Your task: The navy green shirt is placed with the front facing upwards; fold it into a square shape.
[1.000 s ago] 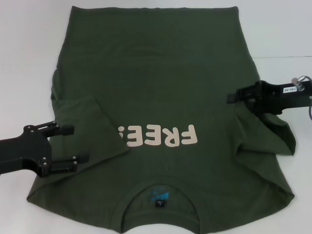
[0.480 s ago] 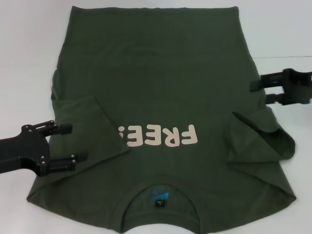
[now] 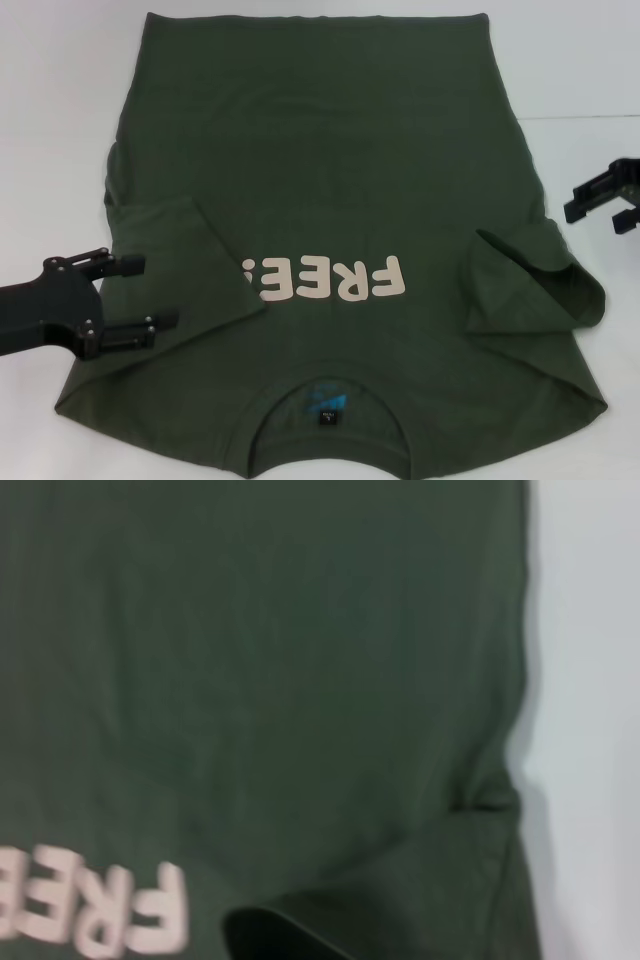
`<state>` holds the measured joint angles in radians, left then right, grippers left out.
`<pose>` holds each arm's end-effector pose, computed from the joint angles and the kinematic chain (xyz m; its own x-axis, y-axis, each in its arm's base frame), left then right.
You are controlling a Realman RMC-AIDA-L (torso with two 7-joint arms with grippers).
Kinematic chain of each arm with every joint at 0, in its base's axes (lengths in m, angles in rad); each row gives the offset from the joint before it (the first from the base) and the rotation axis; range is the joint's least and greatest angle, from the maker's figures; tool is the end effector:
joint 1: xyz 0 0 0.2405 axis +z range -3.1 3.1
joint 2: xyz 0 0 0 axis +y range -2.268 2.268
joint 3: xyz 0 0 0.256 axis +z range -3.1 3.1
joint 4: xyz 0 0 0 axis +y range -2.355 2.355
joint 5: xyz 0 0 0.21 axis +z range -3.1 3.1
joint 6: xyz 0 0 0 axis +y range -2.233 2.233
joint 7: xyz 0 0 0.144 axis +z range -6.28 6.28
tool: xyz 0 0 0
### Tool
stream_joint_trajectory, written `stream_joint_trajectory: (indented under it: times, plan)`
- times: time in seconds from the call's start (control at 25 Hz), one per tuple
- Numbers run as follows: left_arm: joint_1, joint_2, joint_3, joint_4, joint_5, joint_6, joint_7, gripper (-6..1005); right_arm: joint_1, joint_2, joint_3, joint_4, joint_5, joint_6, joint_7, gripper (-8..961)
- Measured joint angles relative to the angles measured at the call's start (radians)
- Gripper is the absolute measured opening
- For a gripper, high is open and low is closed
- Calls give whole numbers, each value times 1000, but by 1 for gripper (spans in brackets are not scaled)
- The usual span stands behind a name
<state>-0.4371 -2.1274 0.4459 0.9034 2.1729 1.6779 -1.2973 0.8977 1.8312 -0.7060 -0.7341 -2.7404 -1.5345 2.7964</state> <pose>-0.2947 0.3041 0.0434 0.8516 0.2597 0.4553 0.4294 -0.8438 -0.3220 0.2470 0.4261 0.1091 0.1433 -0.9663 -0.2141 -0.9186 -0.0494 -0.3922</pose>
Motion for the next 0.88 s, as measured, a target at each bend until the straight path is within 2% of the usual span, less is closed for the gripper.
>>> stream_joint_trajectory:
  times: [0.12,0.36,0.88]
  plan:
    - [-1,-3,2,0,1,-5,0,848,39,26,-41,16,-86,22,14,759]
    - [0,-6,13,0,2,-10,1,848,54,54,-129,43,-124,87,53,735]
    - [5,-8,14,-1,2,-11,1,847,39,68,-133,127,-126,211,53,676]
